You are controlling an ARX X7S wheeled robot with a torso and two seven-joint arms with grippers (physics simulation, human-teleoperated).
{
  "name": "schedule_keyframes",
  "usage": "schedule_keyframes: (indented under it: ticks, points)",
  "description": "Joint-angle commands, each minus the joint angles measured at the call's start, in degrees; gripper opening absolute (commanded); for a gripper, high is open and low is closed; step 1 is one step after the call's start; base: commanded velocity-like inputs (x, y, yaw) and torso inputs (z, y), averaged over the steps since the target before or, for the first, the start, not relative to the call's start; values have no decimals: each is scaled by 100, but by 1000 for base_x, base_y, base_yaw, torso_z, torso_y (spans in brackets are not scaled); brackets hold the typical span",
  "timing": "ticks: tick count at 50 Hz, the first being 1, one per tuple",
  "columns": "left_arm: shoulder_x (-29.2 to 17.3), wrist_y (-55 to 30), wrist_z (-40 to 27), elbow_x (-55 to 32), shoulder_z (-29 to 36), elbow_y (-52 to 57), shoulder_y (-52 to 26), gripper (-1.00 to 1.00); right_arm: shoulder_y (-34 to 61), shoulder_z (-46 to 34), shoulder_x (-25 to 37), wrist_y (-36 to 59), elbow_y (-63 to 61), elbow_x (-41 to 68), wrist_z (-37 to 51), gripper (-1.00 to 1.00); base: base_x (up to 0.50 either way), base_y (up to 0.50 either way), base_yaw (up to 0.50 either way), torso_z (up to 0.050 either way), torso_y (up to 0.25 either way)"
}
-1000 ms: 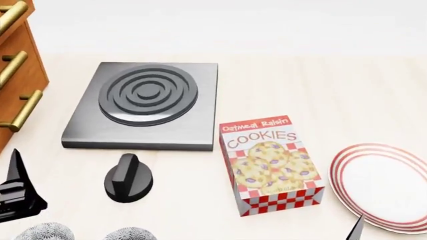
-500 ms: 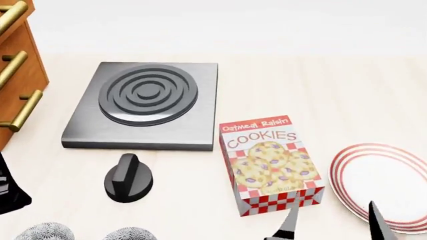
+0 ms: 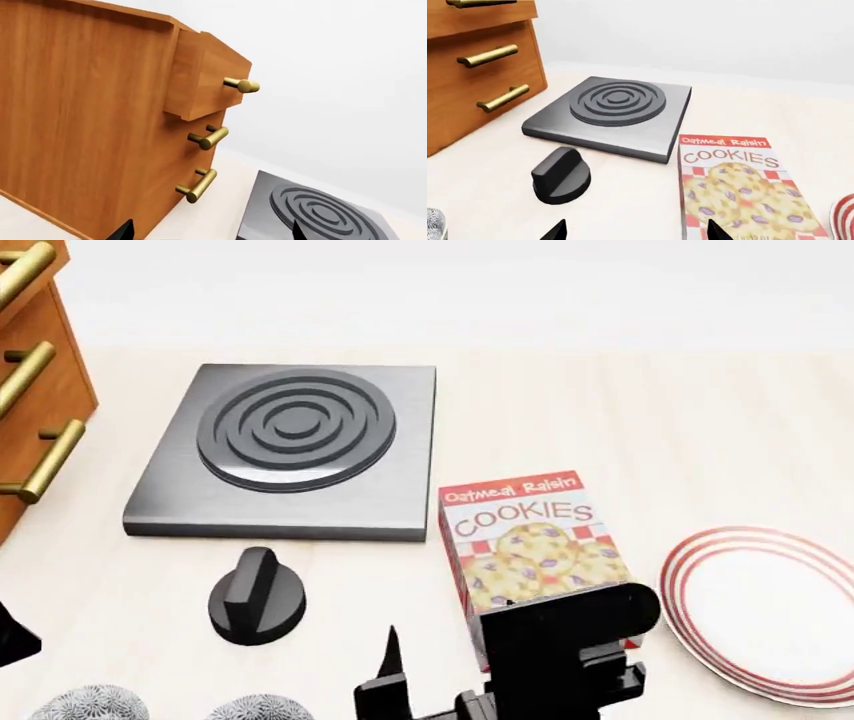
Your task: Pick the akita bowl from table center and place it on the plate.
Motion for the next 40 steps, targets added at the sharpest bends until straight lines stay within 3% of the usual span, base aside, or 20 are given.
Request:
schedule_keyframes:
  ticks: [1,25,40]
  points:
    - [-3,50,-66,-167,-140,14,57,100,630,147,-420,1017,727,645,-246,100,0,0,0,0,0]
    - [-82,-7,-201,-393,-235,61,48,100,1174,82,-718,1616,1617,1081,-191,100,0,0,0,0,0]
    - [-116,18,-230,-442,-187,46,53,100,1224,-271,-681,1357,2321,1168,-479,100,0,0,0,0,0]
